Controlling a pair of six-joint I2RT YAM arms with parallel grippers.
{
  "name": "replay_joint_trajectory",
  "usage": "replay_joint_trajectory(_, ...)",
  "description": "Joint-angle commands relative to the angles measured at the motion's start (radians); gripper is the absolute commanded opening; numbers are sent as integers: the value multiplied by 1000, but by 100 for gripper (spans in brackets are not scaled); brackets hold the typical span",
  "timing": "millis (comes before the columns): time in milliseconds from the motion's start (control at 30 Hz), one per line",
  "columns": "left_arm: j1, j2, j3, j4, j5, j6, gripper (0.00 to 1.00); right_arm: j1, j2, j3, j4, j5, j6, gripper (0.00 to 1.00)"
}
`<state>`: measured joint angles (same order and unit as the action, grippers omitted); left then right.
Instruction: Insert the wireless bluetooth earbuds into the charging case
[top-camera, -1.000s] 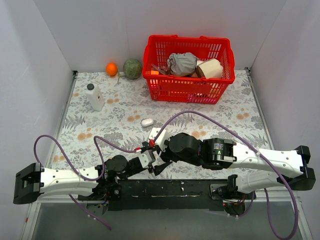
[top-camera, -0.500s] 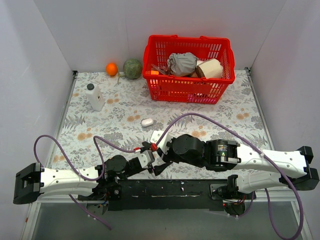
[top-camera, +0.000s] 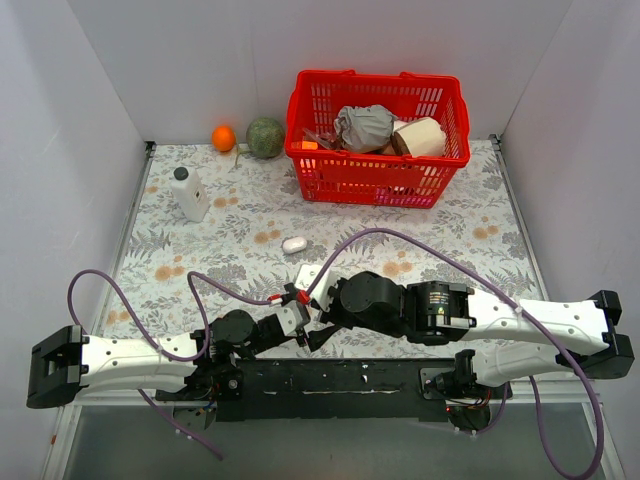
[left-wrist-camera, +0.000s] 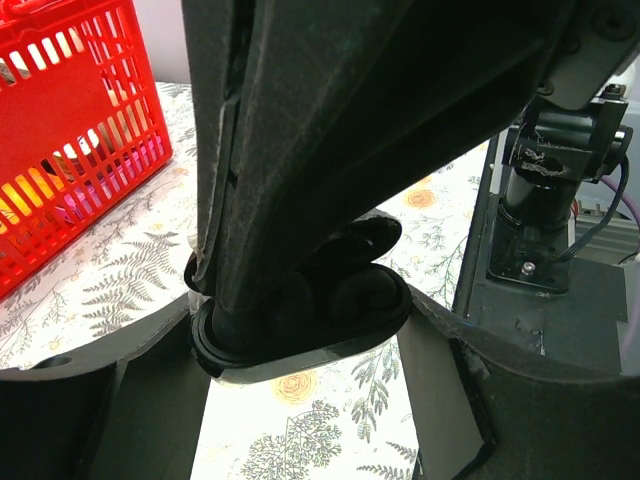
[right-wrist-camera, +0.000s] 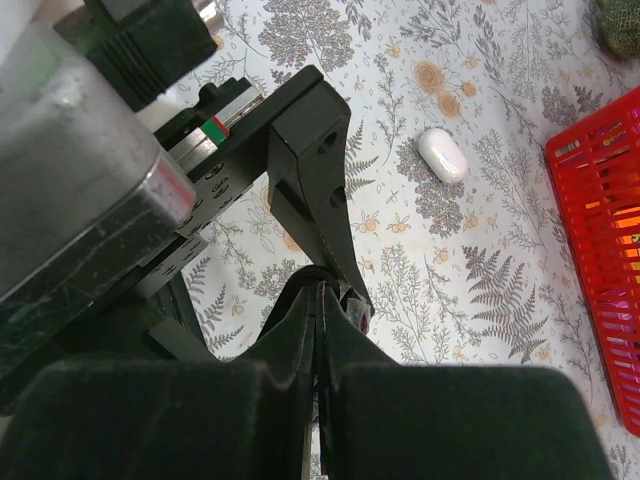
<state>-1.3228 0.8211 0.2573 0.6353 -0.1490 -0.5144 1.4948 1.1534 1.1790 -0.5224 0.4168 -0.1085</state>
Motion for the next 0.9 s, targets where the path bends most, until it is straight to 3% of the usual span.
replay_joint_trajectory(0, 10, -20, 36, 47, -17, 2, 0, 15, 11, -13, 5, -10, 24, 1)
replay_joint_trajectory(367, 10, -16, 37, 24, 2, -10, 0, 16, -7, -19, 4, 51, 55, 2)
replay_joint_trajectory(533, 10, -13, 36, 17, 2, -19, 0, 15, -18, -16, 9, 50, 66, 15)
replay_joint_trajectory(867, 10, 0, 34, 0, 2, -33, 0, 15, -21, -2, 18, 54, 75, 27)
